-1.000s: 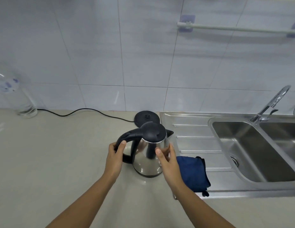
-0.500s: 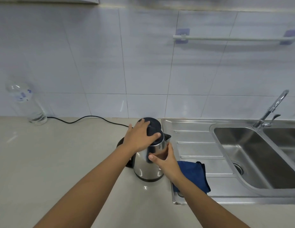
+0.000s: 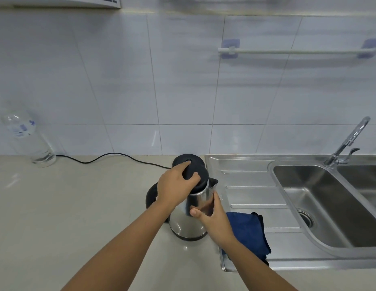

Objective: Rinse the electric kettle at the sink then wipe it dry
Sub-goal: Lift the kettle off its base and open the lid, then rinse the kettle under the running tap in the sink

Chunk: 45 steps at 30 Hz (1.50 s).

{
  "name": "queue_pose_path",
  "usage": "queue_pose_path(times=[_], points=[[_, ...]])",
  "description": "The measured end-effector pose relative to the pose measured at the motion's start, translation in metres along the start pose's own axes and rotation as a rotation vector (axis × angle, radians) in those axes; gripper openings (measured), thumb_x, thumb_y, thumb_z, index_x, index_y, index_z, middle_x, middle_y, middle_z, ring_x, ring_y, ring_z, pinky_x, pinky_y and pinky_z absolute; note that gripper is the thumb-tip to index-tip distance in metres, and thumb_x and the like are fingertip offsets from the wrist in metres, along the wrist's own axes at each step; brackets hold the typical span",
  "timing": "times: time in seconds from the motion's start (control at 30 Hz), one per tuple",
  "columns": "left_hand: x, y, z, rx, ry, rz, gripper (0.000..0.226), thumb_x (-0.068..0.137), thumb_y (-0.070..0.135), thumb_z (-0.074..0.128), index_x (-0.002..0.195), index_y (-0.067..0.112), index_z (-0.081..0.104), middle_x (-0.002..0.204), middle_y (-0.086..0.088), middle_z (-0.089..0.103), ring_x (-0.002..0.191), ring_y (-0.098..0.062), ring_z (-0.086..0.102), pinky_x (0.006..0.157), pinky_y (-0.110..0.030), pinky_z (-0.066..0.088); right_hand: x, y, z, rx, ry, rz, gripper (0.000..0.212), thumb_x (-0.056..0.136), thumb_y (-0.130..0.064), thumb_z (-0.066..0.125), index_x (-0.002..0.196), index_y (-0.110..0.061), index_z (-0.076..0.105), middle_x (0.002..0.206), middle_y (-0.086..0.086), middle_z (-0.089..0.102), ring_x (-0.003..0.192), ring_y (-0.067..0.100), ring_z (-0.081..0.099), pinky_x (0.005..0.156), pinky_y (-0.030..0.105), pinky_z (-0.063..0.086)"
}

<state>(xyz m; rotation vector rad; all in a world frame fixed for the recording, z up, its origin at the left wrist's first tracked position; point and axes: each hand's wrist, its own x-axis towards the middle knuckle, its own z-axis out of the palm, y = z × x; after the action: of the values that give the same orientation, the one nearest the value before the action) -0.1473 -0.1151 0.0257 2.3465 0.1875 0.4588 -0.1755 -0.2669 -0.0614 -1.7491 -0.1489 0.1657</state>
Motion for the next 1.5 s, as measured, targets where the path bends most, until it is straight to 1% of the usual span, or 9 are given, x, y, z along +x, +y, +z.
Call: queue_pose_path(times=[0.2,0.37,0.47,0.63,0.77,0.83,1.03,1.33,1.5], points=[[-0.002,-0.001,-0.013,-0.240,-0.063,-0.011,0.075,0.074,0.070,0.050,0.137,0.030,0.054,0.130,0.007,0.065,0.119,-0.014,0.059,0.099,-0.037,0.050,-0.002,-0.003,0.000,0.003,-0.011,0.013,0.083,0.065,-0.062,0.084,0.135,-0.054,0.039,0.121,-0.017,0.069,0.118,0.004,0.062,0.099,0.031,0.049],[-0.007,-0.007,-0.017,-0.189,-0.184,0.132,0.108,0.058,0.091,0.052,0.150,0.041,0.022,0.152,0.013,0.039,0.134,-0.011,0.042,0.103,-0.031,0.038,-0.006,-0.005,0.002,-0.016,0.020,0.035,0.081,0.066,-0.067,0.082,0.131,-0.067,0.034,0.122,-0.024,0.066,0.117,-0.005,0.058,0.086,0.014,0.047],[-0.006,-0.014,-0.016,-0.168,-0.157,0.171,0.109,0.062,0.084,0.059,0.151,0.043,0.010,0.156,0.013,0.031,0.137,-0.010,0.038,0.105,-0.033,0.039,-0.008,-0.007,0.004,-0.021,0.040,0.031,0.078,0.067,-0.065,0.081,0.125,-0.075,0.030,0.121,-0.032,0.064,0.114,-0.016,0.055,0.077,0.005,0.047],[-0.013,-0.021,-0.026,-0.272,0.003,0.243,0.091,0.081,0.069,0.057,0.153,0.039,0.010,0.159,0.010,0.028,0.135,0.004,0.027,0.111,-0.034,0.037,-0.013,-0.008,0.008,-0.009,0.060,-0.001,0.092,0.069,-0.064,0.079,0.146,-0.048,0.032,0.129,-0.026,0.060,0.118,-0.008,0.055,0.081,0.008,0.049],[-0.008,-0.036,-0.045,-0.137,0.168,0.442,0.081,0.095,0.048,0.052,0.152,0.045,-0.004,0.165,0.003,0.011,0.149,-0.002,0.009,0.122,-0.042,0.012,-0.013,-0.008,0.012,-0.044,0.109,0.003,0.084,0.065,-0.072,0.077,0.136,-0.063,0.032,0.118,-0.042,0.059,0.110,-0.020,0.053,0.073,0.003,0.049],[-0.011,-0.043,-0.048,-0.160,0.168,0.411,0.079,0.095,0.051,0.049,0.152,0.045,-0.004,0.165,0.010,0.001,0.150,-0.003,0.005,0.123,-0.040,0.006,-0.013,-0.007,0.016,-0.040,0.132,0.006,0.082,0.066,-0.071,0.077,0.134,-0.064,0.032,0.117,-0.043,0.059,0.109,-0.020,0.054,0.074,0.005,0.049],[-0.025,-0.058,-0.043,-0.333,0.250,0.271,0.081,0.091,0.054,0.053,0.154,0.026,0.011,0.152,0.043,-0.010,0.142,0.015,0.002,0.119,-0.054,0.020,-0.012,-0.002,0.018,-0.069,0.152,0.005,0.079,0.068,-0.071,0.077,0.134,-0.066,0.033,0.118,-0.046,0.057,0.109,-0.023,0.053,0.074,0.006,0.048],[-0.032,-0.073,-0.035,-0.469,0.244,0.189,0.088,0.089,0.062,0.052,0.154,0.041,-0.005,0.153,0.043,-0.005,0.144,0.009,0.007,0.116,-0.027,0.015,-0.011,0.001,0.018,-0.081,0.150,0.009,0.080,0.070,-0.072,0.075,0.136,-0.067,0.030,0.116,-0.049,0.055,0.109,-0.023,0.053,0.078,0.008,0.046],[-0.040,-0.093,-0.024,-0.628,0.147,0.120,0.111,0.075,0.068,0.068,0.154,0.034,-0.001,0.147,0.048,0.013,0.138,0.013,0.025,0.100,-0.003,0.032,-0.011,0.002,0.020,-0.016,0.139,0.035,0.091,0.065,-0.074,0.076,0.140,-0.065,0.025,0.110,-0.053,0.053,0.107,-0.019,0.052,0.085,0.012,0.046]])
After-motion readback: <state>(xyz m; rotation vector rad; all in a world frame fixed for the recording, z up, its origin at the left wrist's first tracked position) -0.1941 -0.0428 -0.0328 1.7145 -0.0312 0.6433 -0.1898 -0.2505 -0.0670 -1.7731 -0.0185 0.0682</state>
